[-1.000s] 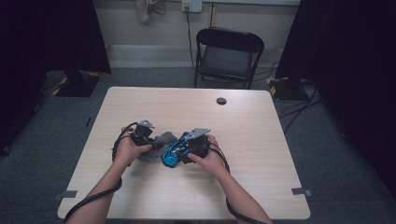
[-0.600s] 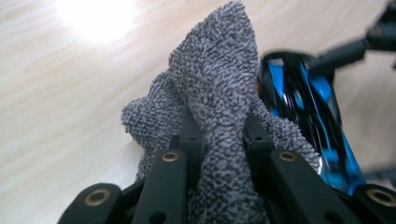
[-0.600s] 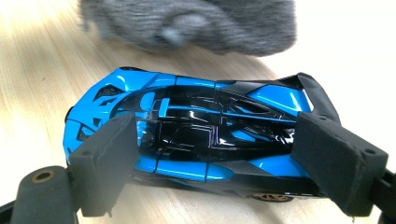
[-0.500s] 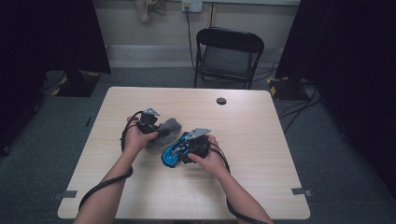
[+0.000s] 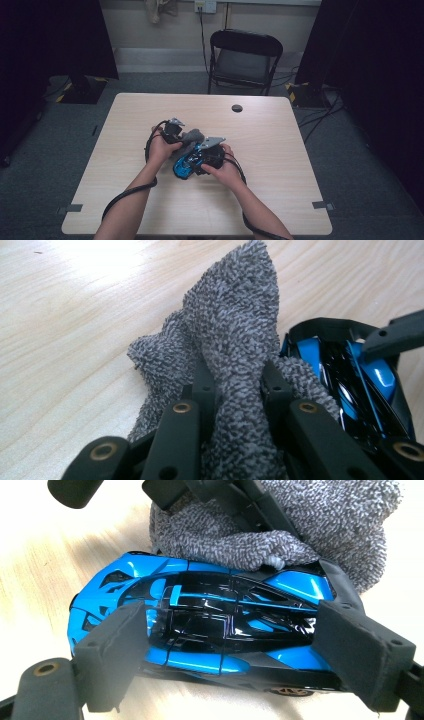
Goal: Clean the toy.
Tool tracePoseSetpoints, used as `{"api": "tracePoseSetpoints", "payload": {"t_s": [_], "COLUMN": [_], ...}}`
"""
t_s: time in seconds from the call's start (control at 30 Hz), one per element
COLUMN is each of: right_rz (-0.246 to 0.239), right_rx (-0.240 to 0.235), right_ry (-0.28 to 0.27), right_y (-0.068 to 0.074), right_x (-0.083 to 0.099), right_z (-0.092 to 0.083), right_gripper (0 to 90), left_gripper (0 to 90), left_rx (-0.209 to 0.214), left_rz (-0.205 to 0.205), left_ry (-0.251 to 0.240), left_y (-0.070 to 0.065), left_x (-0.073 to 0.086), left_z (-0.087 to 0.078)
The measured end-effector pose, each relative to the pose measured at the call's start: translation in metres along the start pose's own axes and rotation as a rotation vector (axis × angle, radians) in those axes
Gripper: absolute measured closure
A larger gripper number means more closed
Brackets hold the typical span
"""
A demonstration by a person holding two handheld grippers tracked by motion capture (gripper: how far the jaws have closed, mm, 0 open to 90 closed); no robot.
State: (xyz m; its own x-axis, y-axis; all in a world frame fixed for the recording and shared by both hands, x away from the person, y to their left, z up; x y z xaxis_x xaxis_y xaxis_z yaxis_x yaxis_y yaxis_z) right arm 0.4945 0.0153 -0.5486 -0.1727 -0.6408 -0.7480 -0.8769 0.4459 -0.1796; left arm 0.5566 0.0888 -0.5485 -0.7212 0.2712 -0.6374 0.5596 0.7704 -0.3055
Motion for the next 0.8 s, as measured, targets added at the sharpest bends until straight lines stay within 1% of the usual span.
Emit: {"api": "tracePoseSetpoints", "payload": {"t_s": [0.07,0.1,0.13,0.33,0.4,0.47,0.57,0.63,0.8], "right_rz": [0.002,0.001,0.0,-0.002,-0.002,-0.002,-0.001,-0.001,-0.001], "right_rx": [0.002,0.002,0.001,0.0,0.0,-0.001,-0.001,-0.001,-0.001], "right_ry": [-0.003,-0.003,-0.002,0.001,0.0,0.0,0.002,0.003,0.003], "right_y": [0.0,0.0,0.0,0.0,0.0,0.0,0.0,0.0,0.0], "right_x": [0.0,0.0,0.0,0.0,0.0,0.0,0.0,0.0,0.0], "right_z": [0.0,0.0,0.0,0.0,0.0,0.0,0.0,0.0,0.0], "right_gripper": [14.2,14.2,14.2,14.1,14.1,14.1,14.1,14.1,14.1], "left_gripper": [75.3,75.4,75.4,75.5,75.5,75.5,75.5,75.5,75.5], "left_rx": [0.011,0.016,0.019,0.026,0.029,0.035,0.047,0.057,0.062], "left_rz": [0.009,0.002,0.016,0.033,0.032,0.043,0.042,0.033,0.029], "left_ry": [-0.003,-0.008,0.003,0.007,0.002,0.008,0.009,0.005,0.012], "left_y": [0.0,-0.001,0.0,-0.001,-0.002,-0.002,-0.002,-0.002,-0.002], "left_x": [0.001,0.002,0.003,0.007,0.007,0.009,0.01,0.012,0.017], "left_z": [-0.001,-0.002,-0.004,-0.008,-0.009,-0.011,-0.014,-0.016,-0.022]}}
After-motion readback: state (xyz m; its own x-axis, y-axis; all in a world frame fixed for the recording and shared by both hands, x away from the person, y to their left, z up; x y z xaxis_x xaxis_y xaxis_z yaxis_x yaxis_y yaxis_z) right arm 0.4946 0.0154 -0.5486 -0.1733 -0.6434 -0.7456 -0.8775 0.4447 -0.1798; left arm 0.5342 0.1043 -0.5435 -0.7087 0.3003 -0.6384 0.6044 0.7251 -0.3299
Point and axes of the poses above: each handheld gripper's, and its own axes: z roughly forward along the jaws, x roughly out of its underside, y roughly to its left, the point moved 10 cm from there along z, roughly forward along the jaws, and after that the axes turned 12 degrees about -z, right-handed, at the moved point
